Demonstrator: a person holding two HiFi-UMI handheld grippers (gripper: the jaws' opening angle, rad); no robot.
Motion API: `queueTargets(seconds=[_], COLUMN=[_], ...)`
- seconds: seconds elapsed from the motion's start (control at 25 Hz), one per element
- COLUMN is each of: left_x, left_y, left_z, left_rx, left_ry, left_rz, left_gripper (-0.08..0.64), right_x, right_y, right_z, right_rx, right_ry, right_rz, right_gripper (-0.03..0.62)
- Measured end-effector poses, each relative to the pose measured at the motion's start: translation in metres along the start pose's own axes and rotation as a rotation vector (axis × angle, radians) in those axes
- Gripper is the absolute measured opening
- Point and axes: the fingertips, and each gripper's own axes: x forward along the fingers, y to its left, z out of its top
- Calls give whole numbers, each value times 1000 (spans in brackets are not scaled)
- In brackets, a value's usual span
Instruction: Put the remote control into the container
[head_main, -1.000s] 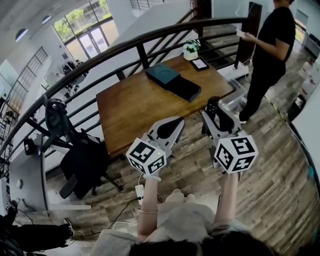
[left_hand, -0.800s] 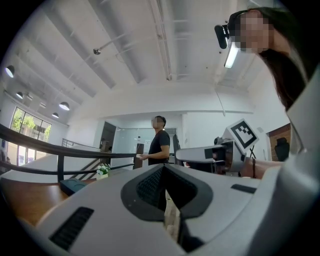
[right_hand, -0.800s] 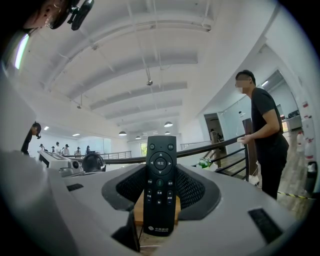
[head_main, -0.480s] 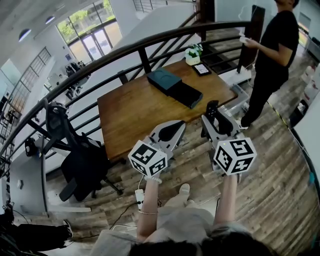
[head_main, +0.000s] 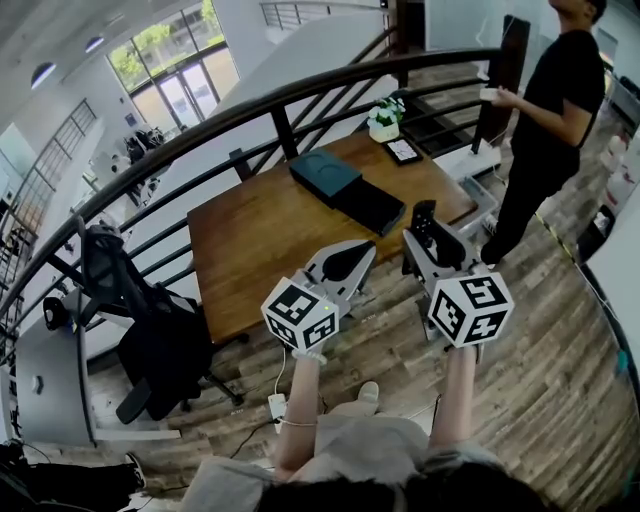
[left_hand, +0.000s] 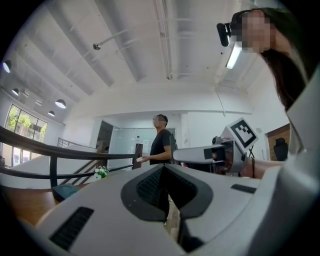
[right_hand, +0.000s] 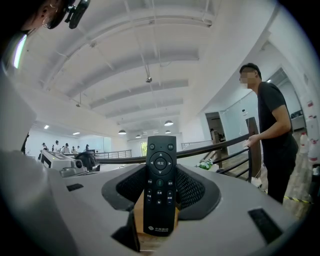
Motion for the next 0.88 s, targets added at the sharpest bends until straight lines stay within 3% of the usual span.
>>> queueTargets(seconds=[0.48,0.88], left_x=[16,20], left_y=[38,65], left_z=[-5,-14], left_rx=[11,-17], left_ry=[-5,13], left_rz=[-52,-19], left_gripper=[4,3], right_x=[42,67], right_y=[-9,-21], right_z=[-13,-17], right_rx=[-6,4], right_ry=[24,54], right_rz=[-8,-5], right_gripper=[196,196])
